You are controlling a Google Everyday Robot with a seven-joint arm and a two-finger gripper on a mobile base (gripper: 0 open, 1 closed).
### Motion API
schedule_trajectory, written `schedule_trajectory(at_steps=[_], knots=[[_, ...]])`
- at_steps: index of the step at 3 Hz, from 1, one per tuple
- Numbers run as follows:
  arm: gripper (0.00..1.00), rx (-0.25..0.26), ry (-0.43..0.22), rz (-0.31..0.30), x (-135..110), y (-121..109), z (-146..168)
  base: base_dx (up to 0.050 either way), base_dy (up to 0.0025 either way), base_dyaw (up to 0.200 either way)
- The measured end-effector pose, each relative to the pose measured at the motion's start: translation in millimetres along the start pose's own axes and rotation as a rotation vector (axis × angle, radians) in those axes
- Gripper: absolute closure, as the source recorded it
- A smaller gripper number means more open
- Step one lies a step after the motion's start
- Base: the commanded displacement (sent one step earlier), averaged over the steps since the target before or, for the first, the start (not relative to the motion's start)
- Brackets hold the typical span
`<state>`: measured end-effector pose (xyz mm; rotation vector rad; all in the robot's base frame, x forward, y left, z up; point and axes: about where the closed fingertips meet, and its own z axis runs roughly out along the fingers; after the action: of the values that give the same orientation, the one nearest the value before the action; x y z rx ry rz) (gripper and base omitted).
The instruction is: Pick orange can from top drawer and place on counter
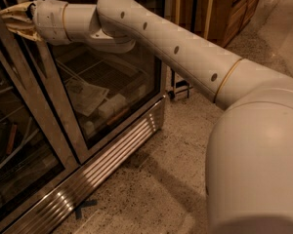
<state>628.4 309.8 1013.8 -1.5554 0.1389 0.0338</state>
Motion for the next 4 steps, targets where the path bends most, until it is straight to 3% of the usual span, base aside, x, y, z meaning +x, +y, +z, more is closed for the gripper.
schedule_trajectory(at_steps=[4], knots=[[1.0, -0.021, -0.035, 0.031, -2.9, 3.7, 0.9, 0.0, 0.0, 0.0]])
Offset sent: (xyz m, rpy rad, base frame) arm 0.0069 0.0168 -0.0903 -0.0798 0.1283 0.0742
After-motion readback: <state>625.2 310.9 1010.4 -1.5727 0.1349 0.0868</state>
